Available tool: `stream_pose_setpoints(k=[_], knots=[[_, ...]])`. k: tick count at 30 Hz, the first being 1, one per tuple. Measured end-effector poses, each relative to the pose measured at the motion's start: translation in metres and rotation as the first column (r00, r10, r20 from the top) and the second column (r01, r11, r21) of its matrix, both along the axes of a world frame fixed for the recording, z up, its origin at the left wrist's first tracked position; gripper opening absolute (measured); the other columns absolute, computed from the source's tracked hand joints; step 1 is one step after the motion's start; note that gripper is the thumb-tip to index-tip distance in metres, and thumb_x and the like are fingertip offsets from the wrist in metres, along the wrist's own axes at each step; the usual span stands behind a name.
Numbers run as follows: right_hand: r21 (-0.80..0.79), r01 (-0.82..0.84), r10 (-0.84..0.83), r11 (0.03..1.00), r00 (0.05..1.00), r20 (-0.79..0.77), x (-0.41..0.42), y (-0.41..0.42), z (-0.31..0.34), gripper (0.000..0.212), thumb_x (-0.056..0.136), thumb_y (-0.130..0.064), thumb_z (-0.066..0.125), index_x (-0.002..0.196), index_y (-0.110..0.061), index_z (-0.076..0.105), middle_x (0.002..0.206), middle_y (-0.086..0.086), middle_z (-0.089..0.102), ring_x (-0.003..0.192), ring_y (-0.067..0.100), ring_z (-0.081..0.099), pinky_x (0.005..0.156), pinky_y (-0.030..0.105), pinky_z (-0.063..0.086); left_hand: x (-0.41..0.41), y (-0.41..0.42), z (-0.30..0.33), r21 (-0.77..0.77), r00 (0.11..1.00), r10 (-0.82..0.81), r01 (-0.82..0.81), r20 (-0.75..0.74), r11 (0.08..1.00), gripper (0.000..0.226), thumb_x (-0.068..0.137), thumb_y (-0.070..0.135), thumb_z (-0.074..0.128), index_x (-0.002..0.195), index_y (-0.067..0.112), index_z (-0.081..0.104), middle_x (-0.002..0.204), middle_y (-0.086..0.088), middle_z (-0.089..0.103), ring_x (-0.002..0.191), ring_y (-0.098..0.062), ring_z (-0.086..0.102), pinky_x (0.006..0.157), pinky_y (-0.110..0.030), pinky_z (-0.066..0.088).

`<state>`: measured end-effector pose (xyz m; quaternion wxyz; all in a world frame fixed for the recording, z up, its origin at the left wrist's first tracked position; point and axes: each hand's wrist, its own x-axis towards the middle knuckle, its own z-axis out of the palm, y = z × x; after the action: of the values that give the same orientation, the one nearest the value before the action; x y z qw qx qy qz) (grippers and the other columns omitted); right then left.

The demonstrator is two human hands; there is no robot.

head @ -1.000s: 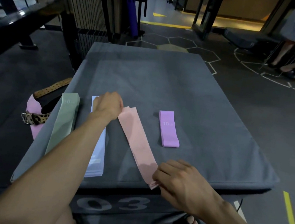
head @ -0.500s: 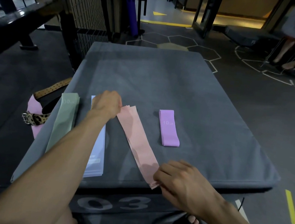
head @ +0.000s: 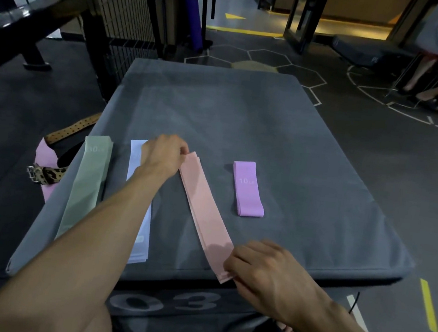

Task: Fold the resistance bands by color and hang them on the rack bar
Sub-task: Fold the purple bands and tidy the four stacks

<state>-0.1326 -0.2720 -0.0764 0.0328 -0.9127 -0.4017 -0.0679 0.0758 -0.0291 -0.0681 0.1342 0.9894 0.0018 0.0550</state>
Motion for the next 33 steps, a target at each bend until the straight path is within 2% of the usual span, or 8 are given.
stream_pose_setpoints(k=[11, 15, 17, 19, 22, 26, 30, 33], knots=[[0.016, -0.018, 0.017, 1.000, 0.999, 0.028, -0.004, 0.002, 0.005, 0.006, 0.085, -0.026, 0.062, 0.088, -0.023, 0.058, 0.088, -0.005, 0.055, 0.074, 0.021, 0.052, 0.061, 0.035, 0.045, 0.000, -0.012, -0.004, 0.061, 1.000, -0.016, 0.015, 0.015, 0.998, 0.034, 0.086, 0.004, 0.055, 0.101, 0.025, 0.077, 0.111, -0.005, 0.071, 0.102, -0.033, 0.065, 0.073, -0.029, 0.043], [0.035, 0.003, -0.005, 0.999, 0.998, 0.057, -0.004, 0.004, 0.010, 0.008, 0.084, -0.026, 0.063, 0.088, -0.023, 0.057, 0.087, -0.005, 0.054, 0.074, 0.021, 0.051, 0.062, 0.035, 0.044, -0.003, -0.008, 0.002, 0.070, 0.994, -0.105, 0.105, -0.002, 0.992, 0.046, 0.088, 0.002, 0.054, 0.124, 0.029, 0.066, 0.128, -0.004, 0.057, 0.117, -0.032, 0.055, 0.087, -0.037, 0.048], [0.041, 0.017, -0.020, 0.999, 0.997, 0.073, -0.003, 0.005, 0.012, 0.008, 0.083, -0.026, 0.064, 0.088, -0.024, 0.058, 0.087, -0.006, 0.055, 0.074, 0.021, 0.050, 0.062, 0.034, 0.043, -0.006, -0.006, 0.007, 0.080, 0.942, -0.323, 0.330, -0.094, 0.940, 0.065, 0.080, -0.006, 0.054, 0.130, 0.035, 0.061, 0.133, 0.002, 0.051, 0.120, -0.027, 0.047, 0.096, -0.040, 0.047], [0.048, 0.032, -0.036, 0.998, 0.995, 0.096, -0.003, 0.006, 0.014, 0.007, 0.081, -0.024, 0.064, 0.087, -0.023, 0.060, 0.086, -0.005, 0.056, 0.074, 0.022, 0.051, 0.062, 0.035, 0.044, -0.017, -0.009, 0.012, 0.065, 0.791, -0.556, 0.588, -0.257, 0.806, 0.078, 0.074, -0.007, 0.058, 0.135, 0.041, 0.057, 0.138, 0.007, 0.047, 0.122, -0.021, 0.041, 0.107, -0.038, 0.040], [0.086, 0.074, -0.086, 0.994, 0.985, 0.147, -0.002, 0.008, 0.016, 0.005, 0.080, -0.022, 0.064, 0.084, -0.020, 0.062, 0.082, -0.003, 0.057, 0.071, 0.024, 0.052, 0.060, 0.038, 0.043, -0.037, -0.016, 0.019, 0.041, 0.615, -0.652, 0.741, -0.443, 0.671, 0.079, 0.078, -0.002, 0.066, 0.144, 0.040, 0.050, 0.153, 0.004, 0.036, 0.139, -0.019, 0.033, 0.114, -0.023, 0.022], [0.164, 0.135, -0.167, 0.977, 0.964, 0.205, -0.003, 0.008, 0.023, 0.003, 0.080, -0.019, 0.063, 0.083, -0.019, 0.064, 0.079, -0.002, 0.057, 0.070, 0.026, 0.055, 0.059, 0.039, 0.046, -0.053, -0.012, 0.026, 0.037, 0.582, -0.669, 0.767, -0.462, 0.641, 0.077, 0.081, 0.001, 0.067, 0.143, 0.043, 0.051, 0.158, 0.005, 0.030, 0.144, -0.019, 0.024, 0.116, -0.028, 0.022], [0.195, 0.160, -0.207, 0.968, 0.944, 0.256, -0.003, 0.009, 0.032, 0.002, 0.079, -0.017, 0.061, 0.079, -0.019, 0.061, 0.077, -0.002, 0.055, 0.067, 0.026, 0.053, 0.055, 0.039, 0.046, -0.057, -0.008, 0.017, 0.004, 0.597, -0.701, 0.762, -0.389, 0.647, 0.061, 0.084, 0.011, 0.071, 0.134, 0.042, 0.058, 0.149, 0.006, 0.040, 0.136, -0.021, 0.032, 0.116, -0.040, 0.031], [0.201, 0.166, -0.217, 0.965, 0.940, 0.264, -0.005, 0.012, 0.036, 0.003, 0.080, -0.017, 0.061, 0.079, -0.019, 0.061, 0.078, -0.002, 0.055, 0.063, 0.024, 0.053, 0.049, 0.037, 0.043, -0.057, -0.008, 0.013, -0.018, 0.608, -0.718, 0.759, -0.340, 0.651, 0.058, 0.085, 0.014, 0.074, 0.133, 0.042, 0.058, 0.142, 0.008, 0.044, 0.130, -0.019, 0.038, 0.112, -0.040, 0.035]])
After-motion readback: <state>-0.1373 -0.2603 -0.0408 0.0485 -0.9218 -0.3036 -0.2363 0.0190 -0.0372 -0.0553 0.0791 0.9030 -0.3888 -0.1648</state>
